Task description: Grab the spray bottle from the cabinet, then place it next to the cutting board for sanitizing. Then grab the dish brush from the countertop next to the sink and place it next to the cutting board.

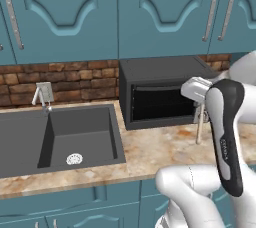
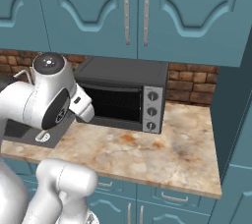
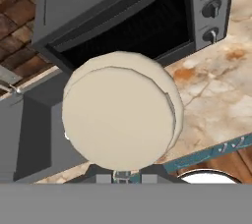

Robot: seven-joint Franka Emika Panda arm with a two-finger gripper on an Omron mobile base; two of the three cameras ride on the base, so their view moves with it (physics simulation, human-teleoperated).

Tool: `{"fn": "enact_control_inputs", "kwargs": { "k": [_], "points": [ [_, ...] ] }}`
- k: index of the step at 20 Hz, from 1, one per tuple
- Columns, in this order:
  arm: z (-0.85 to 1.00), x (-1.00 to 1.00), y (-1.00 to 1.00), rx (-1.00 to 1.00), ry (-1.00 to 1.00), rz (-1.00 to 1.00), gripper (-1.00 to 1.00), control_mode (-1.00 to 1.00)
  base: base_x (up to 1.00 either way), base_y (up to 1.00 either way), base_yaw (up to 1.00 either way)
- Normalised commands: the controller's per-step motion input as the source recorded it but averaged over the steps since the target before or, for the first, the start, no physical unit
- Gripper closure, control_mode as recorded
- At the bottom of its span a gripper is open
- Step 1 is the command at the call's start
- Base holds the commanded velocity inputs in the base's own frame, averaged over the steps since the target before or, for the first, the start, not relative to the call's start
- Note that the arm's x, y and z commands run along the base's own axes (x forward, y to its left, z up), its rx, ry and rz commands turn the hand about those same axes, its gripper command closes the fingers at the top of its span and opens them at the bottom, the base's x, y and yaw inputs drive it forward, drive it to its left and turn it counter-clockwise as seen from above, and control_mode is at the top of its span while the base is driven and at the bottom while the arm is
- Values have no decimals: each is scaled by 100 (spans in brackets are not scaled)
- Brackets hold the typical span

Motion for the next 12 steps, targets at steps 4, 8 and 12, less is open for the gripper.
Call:
{"fn": "enact_control_inputs", "kwargs": {
  "k": [4,8,12],
  "points": [
    [62,-44,3,10,-8,-9,100,-100,0,0,0],
    [59,-52,0,8,-8,-10,100,-100,0,0,0],
    [64,-67,2,4,-21,-7,100,-100,0,0,0]
  ]
}}
